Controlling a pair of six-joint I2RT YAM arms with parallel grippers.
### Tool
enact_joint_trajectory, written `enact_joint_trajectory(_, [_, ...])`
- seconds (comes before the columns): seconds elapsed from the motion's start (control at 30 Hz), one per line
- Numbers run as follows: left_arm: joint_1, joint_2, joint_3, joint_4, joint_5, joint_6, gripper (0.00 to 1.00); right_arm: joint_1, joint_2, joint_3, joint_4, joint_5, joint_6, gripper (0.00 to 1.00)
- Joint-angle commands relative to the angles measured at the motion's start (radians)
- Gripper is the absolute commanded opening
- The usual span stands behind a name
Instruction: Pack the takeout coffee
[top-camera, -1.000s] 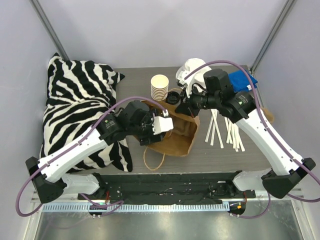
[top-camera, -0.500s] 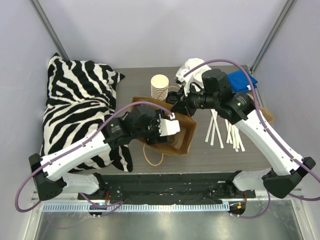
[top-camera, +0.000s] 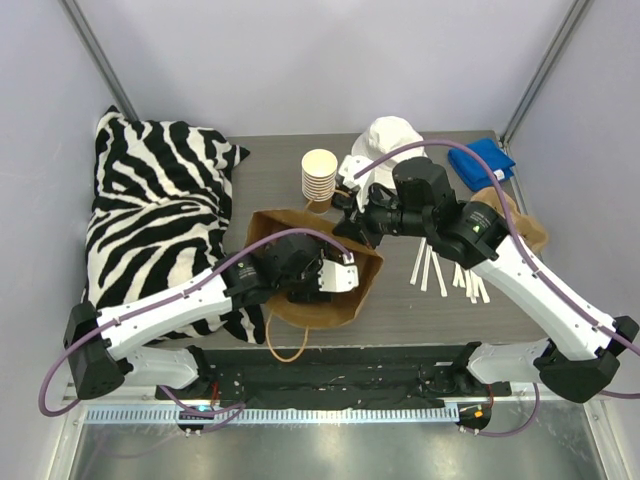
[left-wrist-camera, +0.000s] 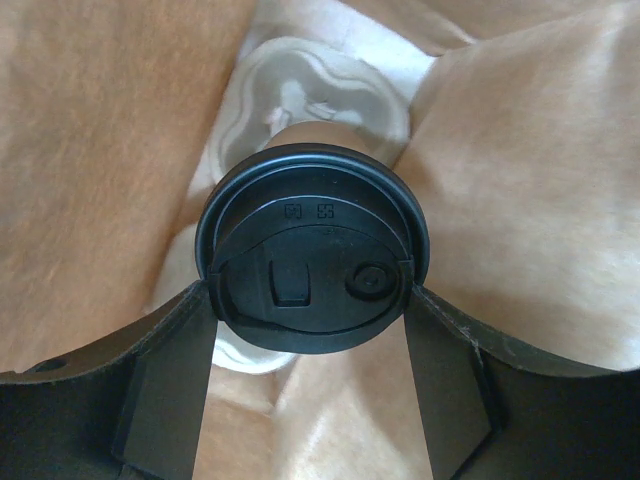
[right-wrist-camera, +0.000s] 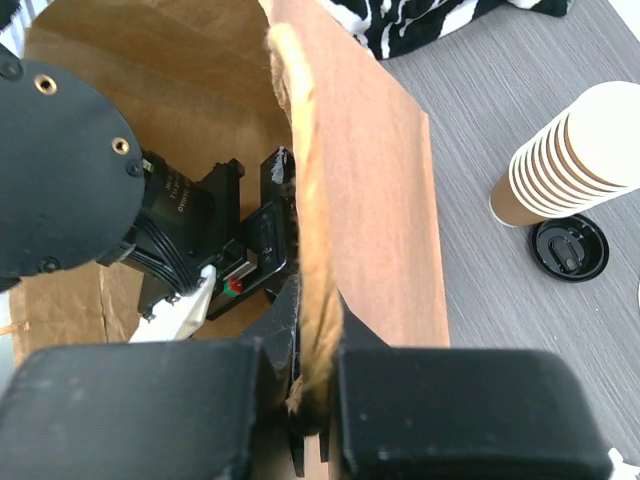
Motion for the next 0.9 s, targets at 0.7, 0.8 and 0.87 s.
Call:
enact_joint_trajectory(0.7, [-0.034, -0.002, -0.097, 0.208, -0.011, 0.051, 0.00, 0.025, -0.031, -0.023, 0.121, 0.028, 0.020, 0.01])
enact_joint_trajectory(0.8, [-0.034, 0.010, -0.100, 0.198, -0.020, 0.051, 0.00, 0.027, -0.026, -0.017, 0.117, 0.028, 0.020, 0.01])
enact_joint_trajectory(0.87, [-0.034, 0.019, -0.095, 0.193, -0.023, 0.050, 0.00, 0.030, -0.028, -0.015, 0.117, 0.026, 0.021, 0.01])
